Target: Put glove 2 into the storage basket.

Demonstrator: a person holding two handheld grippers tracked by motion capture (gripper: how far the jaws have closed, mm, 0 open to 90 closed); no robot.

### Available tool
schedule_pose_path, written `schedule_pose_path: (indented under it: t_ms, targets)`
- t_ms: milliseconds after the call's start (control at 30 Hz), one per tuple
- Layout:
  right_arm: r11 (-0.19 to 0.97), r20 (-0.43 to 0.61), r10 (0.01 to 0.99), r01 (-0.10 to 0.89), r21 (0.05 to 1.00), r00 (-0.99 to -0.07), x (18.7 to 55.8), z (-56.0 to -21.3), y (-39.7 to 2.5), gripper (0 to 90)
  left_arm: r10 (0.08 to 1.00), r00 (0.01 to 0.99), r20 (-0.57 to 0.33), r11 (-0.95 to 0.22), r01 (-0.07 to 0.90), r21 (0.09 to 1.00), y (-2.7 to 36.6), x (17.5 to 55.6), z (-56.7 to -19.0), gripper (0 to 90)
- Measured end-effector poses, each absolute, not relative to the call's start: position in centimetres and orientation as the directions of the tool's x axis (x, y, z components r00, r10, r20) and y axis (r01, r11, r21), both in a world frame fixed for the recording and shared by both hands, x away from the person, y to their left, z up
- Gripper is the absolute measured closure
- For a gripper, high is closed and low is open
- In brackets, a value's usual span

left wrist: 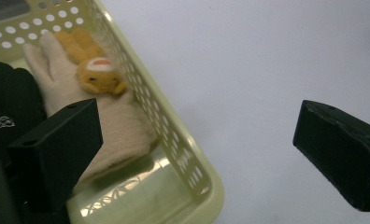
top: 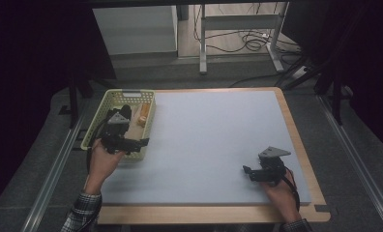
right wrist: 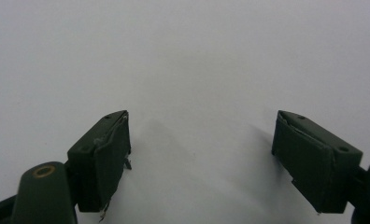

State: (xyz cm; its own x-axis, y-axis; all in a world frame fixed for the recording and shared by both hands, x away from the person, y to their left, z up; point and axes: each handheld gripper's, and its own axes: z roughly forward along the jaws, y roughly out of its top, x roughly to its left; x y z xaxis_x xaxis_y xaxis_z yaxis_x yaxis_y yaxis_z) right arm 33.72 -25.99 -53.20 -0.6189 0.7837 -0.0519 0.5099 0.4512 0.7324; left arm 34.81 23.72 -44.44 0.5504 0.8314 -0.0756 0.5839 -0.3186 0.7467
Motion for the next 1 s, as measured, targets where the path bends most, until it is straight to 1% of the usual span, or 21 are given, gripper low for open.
schedule_pose_path:
  t_ms: [433, 1000]
  targets:
    - [0.450, -0.051, 0.784, 0.510, 0.733, -0.618, 33.7, -53.2, -26.0, 19.1, 0.800, 0.597, -0.055, -0.364, 0.556, 0.747, 21.2, 34.5, -44.7, 1.8]
    - [0.451, -0.052, 0.784, 0.510, 0.733, -0.619, 33.7, -53.2, -26.0, 19.0, 0.757, 0.650, -0.068, -0.384, 0.527, 0.758, 18.3, 34.3, -45.4, 1.7]
